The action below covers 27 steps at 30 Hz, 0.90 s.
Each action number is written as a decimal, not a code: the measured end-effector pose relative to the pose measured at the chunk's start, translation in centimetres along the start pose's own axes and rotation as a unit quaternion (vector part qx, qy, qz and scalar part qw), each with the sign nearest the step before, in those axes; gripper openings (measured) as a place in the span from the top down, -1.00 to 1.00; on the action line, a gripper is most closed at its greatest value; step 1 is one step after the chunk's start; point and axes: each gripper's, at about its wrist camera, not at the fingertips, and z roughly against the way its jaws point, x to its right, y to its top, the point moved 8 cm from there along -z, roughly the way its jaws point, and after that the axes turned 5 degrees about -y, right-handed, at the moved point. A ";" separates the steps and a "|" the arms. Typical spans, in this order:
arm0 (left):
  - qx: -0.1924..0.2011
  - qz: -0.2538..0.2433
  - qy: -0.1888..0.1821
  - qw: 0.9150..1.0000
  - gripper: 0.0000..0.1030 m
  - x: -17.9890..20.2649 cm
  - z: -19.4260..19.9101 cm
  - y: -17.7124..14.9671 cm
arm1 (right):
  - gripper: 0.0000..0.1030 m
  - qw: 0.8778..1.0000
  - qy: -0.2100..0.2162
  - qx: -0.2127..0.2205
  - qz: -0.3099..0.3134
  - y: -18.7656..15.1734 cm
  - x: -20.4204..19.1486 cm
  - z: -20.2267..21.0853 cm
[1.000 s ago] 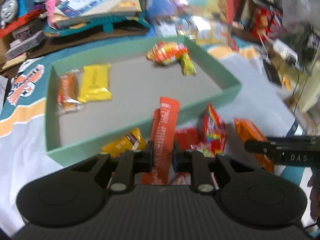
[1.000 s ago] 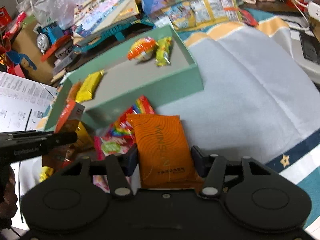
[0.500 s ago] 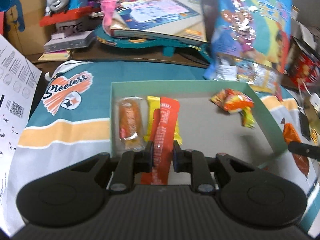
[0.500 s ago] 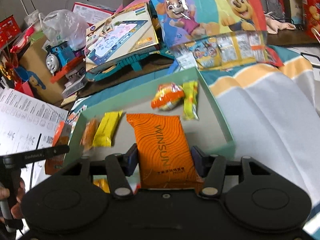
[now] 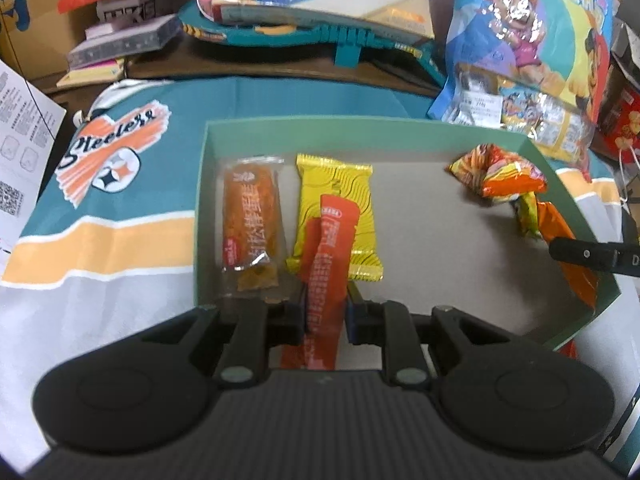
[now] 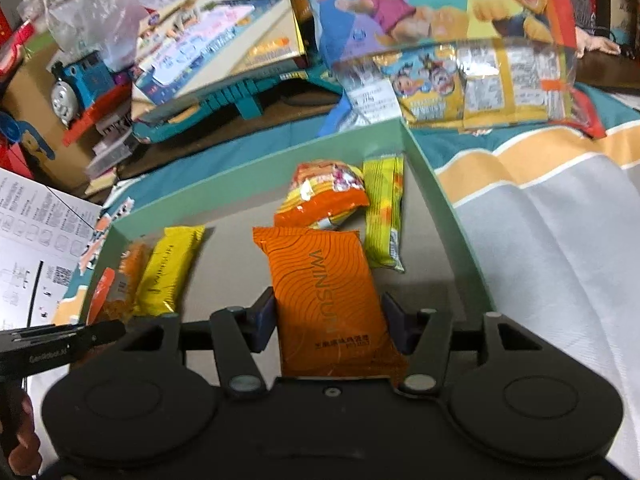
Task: Organize snacks
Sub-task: 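Carry both packets into the green tray and open both tools, then grasp the blue packet with left tool while right moves toward the pile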
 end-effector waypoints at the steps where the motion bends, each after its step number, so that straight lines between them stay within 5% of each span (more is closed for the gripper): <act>1: -0.004 -0.001 0.001 1.000 0.65 0.0 -0.2 -0.2 | -0.07 1.000 0.000 -0.003 0.000 0.0 0.0 -0.4; 5: -0.013 -0.006 0.002 1.000 0.62 0.2 -0.9 -0.8 | -0.16 1.000 0.007 -0.016 0.000 -0.4 -0.5 -1.5; 6: -0.012 -0.007 0.004 1.000 0.45 0.3 -0.8 -0.9 | -0.35 1.000 0.013 -0.021 -0.003 -0.5 -0.6 -1.7; 9: 0.003 -0.014 0.008 1.000 -0.57 0.7 -0.2 -0.9 | -0.93 1.000 0.012 -0.009 -0.006 -0.7 -0.7 -0.7; 12: 0.022 -0.019 0.015 0.999 -0.97 1.2 0.8 -0.7 | -1.00 1.000 0.006 0.001 -0.005 -0.6 -0.5 0.4; 27: 0.041 -0.014 0.006 0.999 -1.00 2.9 5.7 -2.2 | -1.00 0.999 0.019 0.010 -0.032 -3.0 0.4 6.4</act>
